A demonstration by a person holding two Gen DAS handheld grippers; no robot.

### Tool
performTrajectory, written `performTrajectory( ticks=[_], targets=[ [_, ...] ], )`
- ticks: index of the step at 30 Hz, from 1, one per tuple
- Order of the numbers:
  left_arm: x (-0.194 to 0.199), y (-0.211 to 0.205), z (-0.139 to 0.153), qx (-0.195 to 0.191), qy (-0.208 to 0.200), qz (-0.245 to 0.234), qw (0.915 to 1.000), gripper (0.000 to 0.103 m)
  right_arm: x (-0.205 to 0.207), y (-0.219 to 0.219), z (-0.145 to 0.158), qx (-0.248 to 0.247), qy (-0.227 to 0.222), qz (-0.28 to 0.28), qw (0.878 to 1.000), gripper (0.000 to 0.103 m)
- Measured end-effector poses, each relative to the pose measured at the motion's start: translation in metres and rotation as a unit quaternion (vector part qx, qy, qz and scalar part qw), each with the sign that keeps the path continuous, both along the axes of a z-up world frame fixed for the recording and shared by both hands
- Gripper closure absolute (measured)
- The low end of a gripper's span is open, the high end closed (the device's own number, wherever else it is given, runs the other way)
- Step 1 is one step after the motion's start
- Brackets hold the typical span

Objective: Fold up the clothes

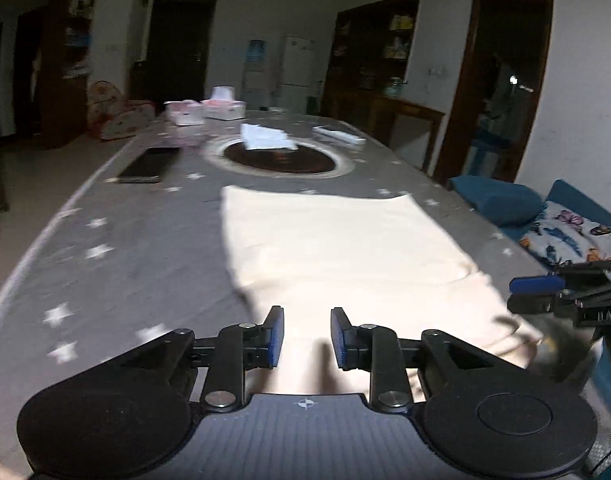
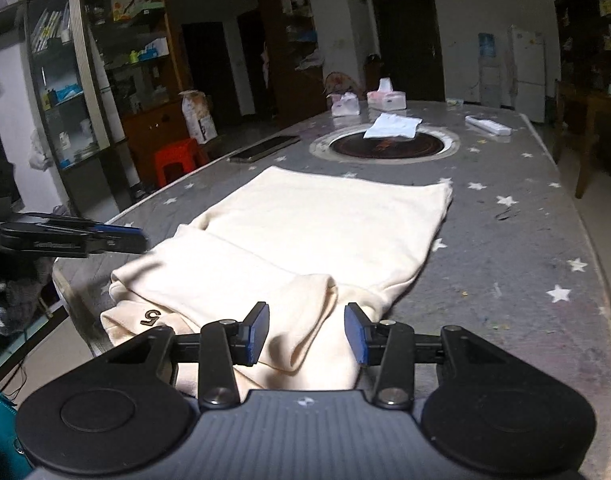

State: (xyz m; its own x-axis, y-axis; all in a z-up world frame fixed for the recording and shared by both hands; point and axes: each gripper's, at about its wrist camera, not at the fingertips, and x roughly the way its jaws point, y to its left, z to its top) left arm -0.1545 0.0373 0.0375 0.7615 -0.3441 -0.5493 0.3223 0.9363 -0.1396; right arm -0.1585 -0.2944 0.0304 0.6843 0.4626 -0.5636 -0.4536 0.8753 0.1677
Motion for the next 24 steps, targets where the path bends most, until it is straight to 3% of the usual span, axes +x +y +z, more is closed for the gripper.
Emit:
performTrajectory(
  ticks=[5,13,19,20,24],
  targets=[
    [-0.022,0.017,-0.001,0.030,-0.001,-0.023,0.9993,0.062,0.011,0.009,-0.008,-0.005,0.022,0.008,1.000,0.066],
    [-0.022,0.007,-0.014,0.064,-0.009,-0.047,0.9968,0.064,0.015,0.019,-0.012,-0.023,0.033,0.010,0.999,0.078],
    [-0.022,0.007,-0.019,0.072,-0.019,-0.048,0.9960,0.096,0.014,0.019,-0.012,-0.027,0.030,0.005,0.999,0.087],
    [-0.023,0.007,-0.019,0.073,-0.021,-0.045,0.9961,0.098,0.014,0.019,-0.012,-0.028,0.027,0.003,0.999,0.091],
    [-0.026,0.012,-0.018,0.061,-0.017,-0.027,0.9976,0.099,0.012,0.022,-0.011,-0.030,0.022,0.006,0.999,0.092]
  ],
)
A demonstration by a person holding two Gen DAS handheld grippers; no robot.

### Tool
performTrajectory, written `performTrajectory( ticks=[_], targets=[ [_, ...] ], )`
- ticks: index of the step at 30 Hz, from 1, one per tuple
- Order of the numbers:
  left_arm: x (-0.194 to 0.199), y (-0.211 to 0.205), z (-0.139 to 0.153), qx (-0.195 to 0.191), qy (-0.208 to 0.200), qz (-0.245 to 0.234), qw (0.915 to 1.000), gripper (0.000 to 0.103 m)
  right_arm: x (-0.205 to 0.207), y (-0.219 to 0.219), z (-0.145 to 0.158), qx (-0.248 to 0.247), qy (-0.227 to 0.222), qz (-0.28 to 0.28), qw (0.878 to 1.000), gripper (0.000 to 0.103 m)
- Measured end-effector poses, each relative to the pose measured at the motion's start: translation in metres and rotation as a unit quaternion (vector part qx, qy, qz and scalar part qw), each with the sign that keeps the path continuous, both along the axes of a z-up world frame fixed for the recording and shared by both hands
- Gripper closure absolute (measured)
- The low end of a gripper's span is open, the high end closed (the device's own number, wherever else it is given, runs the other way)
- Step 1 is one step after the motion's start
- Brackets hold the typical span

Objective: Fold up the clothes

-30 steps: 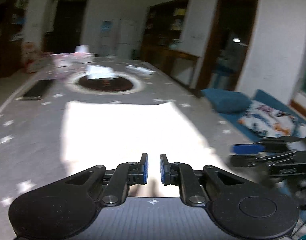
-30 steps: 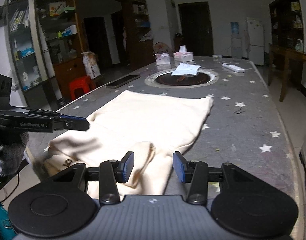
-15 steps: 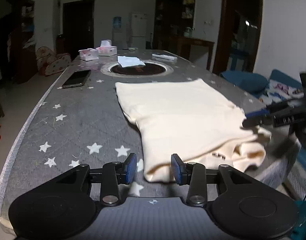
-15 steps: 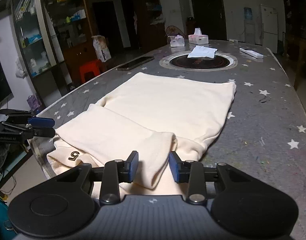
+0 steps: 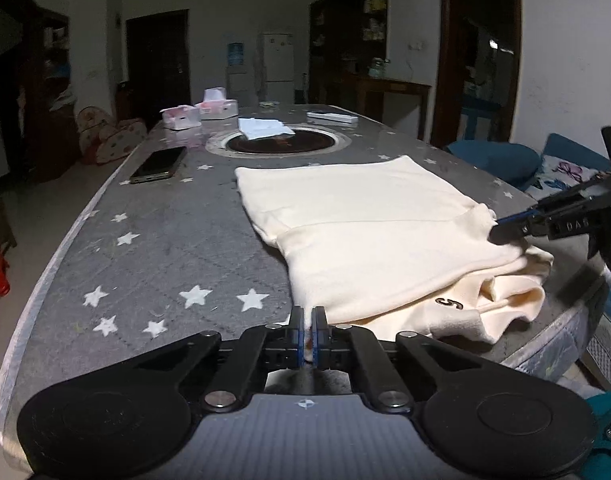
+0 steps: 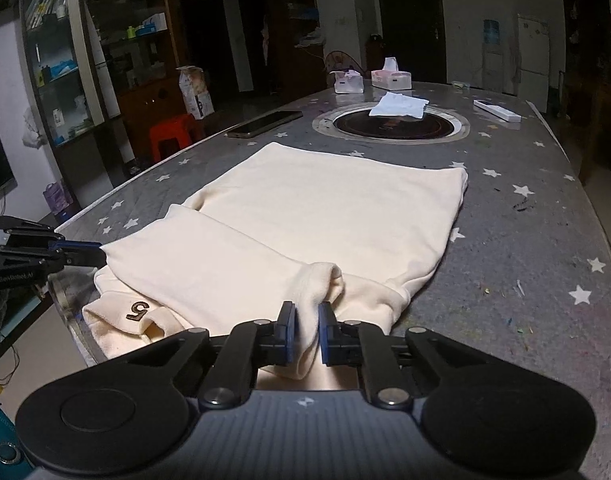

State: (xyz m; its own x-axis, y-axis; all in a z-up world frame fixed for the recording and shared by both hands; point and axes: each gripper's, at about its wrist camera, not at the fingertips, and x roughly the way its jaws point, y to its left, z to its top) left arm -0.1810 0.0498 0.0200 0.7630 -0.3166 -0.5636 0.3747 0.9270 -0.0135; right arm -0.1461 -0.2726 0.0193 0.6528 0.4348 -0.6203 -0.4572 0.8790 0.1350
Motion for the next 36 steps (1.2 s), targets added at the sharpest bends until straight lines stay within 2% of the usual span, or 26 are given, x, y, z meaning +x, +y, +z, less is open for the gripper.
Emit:
performTrajectory(
  ticks=[4,6,8,12,16,21,24,28,36],
  targets=[
    [0.000,0.003,-0.001,-0.001,0.014,0.008,0.9999,0.099,0.002,0.000,-0.003,-0.004,0.002,0.004,1.000,0.091],
    [0.002,0.004,0.002,-0.003,0.018,0.008,0.9998,0.098,0.001,-0.001,0.000,-0.002,-0.003,0.004,1.000,0.087],
    [0.006,0.007,0.009,-0.013,0.020,0.010,0.9997,0.094,-0.001,-0.002,0.005,-0.002,-0.014,0.004,1.000,0.086],
    [0.018,0.007,0.025,-0.028,0.007,0.013,0.9995,0.094,-0.002,-0.004,0.015,0.000,-0.033,0.005,0.999,0.086],
    [0.043,-0.008,0.033,-0.053,0.006,-0.007,0.9986,0.094,0.003,-0.001,0.017,-0.002,-0.039,0.012,0.999,0.086],
    [0.075,-0.036,0.022,-0.051,0.014,-0.038,0.9979,0.094,0.008,0.013,0.011,-0.010,-0.043,0.031,0.999,0.086],
    [0.090,-0.043,0.008,-0.040,0.032,-0.035,0.9981,0.094,0.010,0.017,0.009,-0.013,-0.047,0.037,0.998,0.086],
    [0.096,-0.037,-0.002,-0.041,0.038,-0.027,0.9981,0.085,0.018,0.016,-0.001,-0.027,-0.029,0.024,0.999,0.086],
    [0.094,-0.035,-0.002,-0.037,0.030,-0.029,0.9984,0.083,0.007,0.015,0.000,-0.030,-0.034,0.039,0.998,0.086]
  ],
)
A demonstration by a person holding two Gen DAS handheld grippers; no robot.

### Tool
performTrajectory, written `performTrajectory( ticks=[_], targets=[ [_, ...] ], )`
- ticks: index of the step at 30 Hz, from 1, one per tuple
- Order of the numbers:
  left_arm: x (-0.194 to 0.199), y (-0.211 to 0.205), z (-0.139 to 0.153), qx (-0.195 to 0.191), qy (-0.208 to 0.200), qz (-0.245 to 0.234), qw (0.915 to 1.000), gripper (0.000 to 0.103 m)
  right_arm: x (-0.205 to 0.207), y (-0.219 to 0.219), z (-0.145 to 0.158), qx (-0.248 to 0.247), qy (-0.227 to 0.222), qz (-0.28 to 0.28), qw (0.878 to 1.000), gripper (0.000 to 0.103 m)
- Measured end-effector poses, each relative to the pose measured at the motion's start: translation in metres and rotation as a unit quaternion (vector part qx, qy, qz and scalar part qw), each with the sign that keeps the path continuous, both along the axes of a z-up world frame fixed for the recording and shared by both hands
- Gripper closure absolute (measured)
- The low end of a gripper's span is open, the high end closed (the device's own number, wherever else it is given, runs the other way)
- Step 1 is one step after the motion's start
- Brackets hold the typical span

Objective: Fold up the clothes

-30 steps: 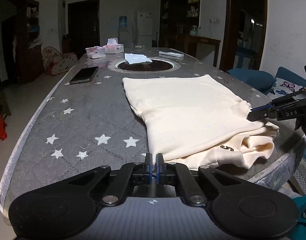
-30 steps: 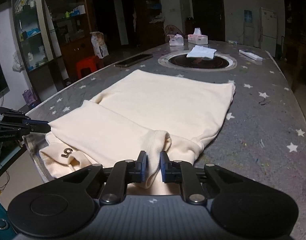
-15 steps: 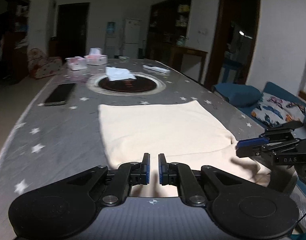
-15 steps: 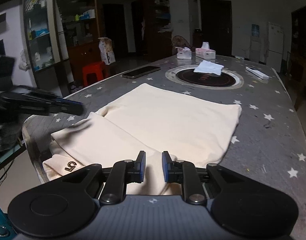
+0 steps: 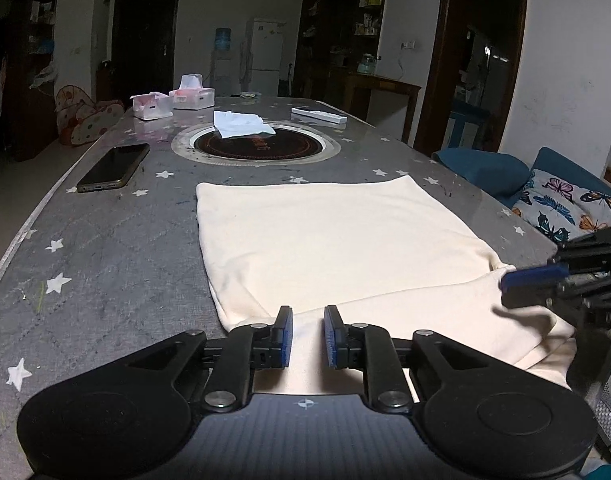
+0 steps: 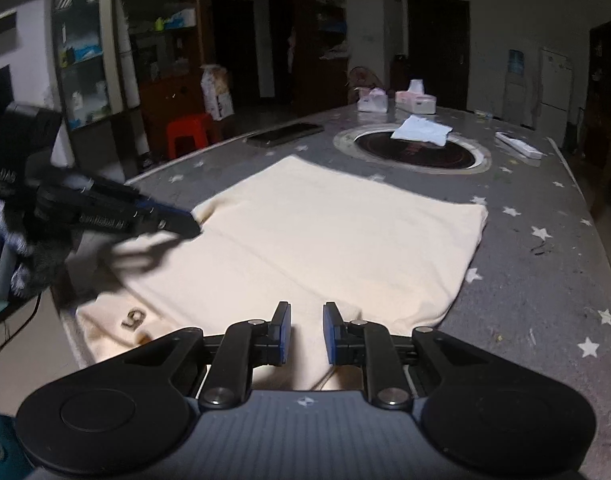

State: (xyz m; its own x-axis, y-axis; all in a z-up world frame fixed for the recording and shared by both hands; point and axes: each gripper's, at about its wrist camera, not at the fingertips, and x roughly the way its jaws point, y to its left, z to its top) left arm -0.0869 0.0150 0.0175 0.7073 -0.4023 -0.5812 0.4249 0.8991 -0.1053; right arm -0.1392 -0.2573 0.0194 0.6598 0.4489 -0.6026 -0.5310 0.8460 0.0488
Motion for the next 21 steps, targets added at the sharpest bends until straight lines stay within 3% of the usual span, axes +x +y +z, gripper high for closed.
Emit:
performTrajectory(
  ticks=[3,10,13,16,21],
  targets=[
    [-0.006,-0.003,0.005,0.009,-0.007,-0.004,0.9999,0.083,-0.003,0.000,-0.005,-0.013,0.005,0.006,1.000,0.086],
    [-0.052,-0.008,0.021,0.038,-0.035,-0.080,0.9954,0.080,-0.019,0.000,0.000,-0.017,0.003,0.034,0.999,0.085],
    [-0.074,-0.006,0.023,0.067,-0.038,-0.097,0.9923,0.070,-0.024,0.001,-0.004,-0.029,0.001,0.044,0.999,0.083],
    [-0.093,0.000,0.022,0.095,-0.040,-0.105,0.9890,0.064,-0.030,0.000,0.002,-0.028,-0.004,0.048,0.998,0.074],
    [-0.113,-0.004,0.014,0.139,-0.054,-0.134,0.9796,0.063,-0.035,0.005,-0.001,-0.046,-0.005,0.059,0.997,0.074]
  ],
)
